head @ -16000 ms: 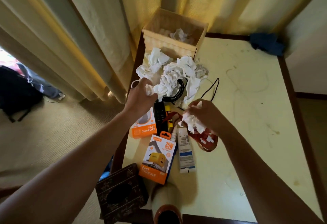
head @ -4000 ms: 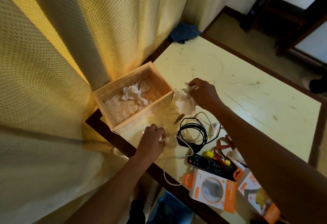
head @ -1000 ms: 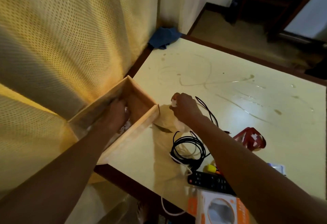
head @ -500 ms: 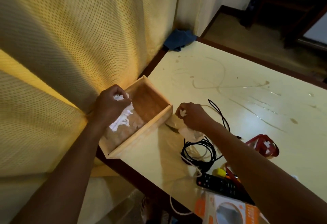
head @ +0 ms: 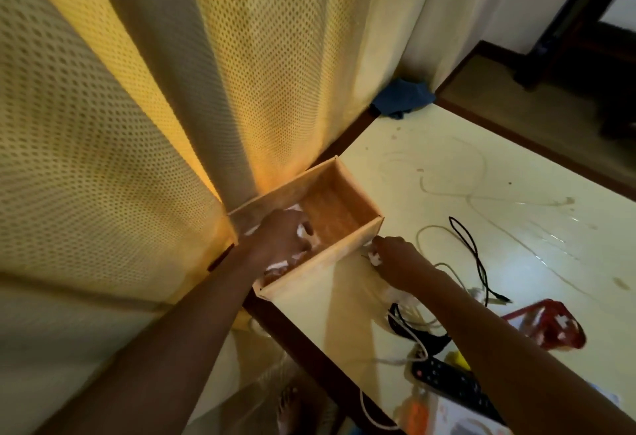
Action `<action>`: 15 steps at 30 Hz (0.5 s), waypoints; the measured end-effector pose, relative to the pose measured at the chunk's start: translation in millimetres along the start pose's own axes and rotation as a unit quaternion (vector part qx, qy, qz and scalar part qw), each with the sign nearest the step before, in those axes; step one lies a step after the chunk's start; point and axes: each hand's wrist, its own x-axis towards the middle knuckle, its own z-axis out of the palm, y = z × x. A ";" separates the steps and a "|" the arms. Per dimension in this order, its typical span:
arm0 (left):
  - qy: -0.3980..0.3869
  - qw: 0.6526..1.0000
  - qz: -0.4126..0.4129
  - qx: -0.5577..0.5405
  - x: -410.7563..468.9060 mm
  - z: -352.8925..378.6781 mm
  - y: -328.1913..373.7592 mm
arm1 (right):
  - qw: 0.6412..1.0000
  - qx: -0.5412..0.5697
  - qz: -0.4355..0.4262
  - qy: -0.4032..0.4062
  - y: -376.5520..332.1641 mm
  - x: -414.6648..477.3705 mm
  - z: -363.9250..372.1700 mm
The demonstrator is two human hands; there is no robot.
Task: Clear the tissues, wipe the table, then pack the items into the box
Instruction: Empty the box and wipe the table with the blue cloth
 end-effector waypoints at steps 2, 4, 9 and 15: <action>-0.033 0.999 0.009 0.030 8.1 14.9 -3.7 | 1.000 0.012 0.008 0.015 2.3 -5.0 -5.9; -0.052 0.996 0.035 0.069 16.9 26.5 -9.5 | 0.997 0.063 0.032 0.043 5.7 -13.7 -16.6; -0.109 0.991 0.040 0.071 24.6 30.8 -3.0 | 0.959 0.237 0.069 0.136 1.2 -42.2 -45.4; -0.023 0.998 0.032 -0.046 8.9 13.2 -7.0 | 0.936 0.307 0.037 0.165 -31.2 -65.0 -58.0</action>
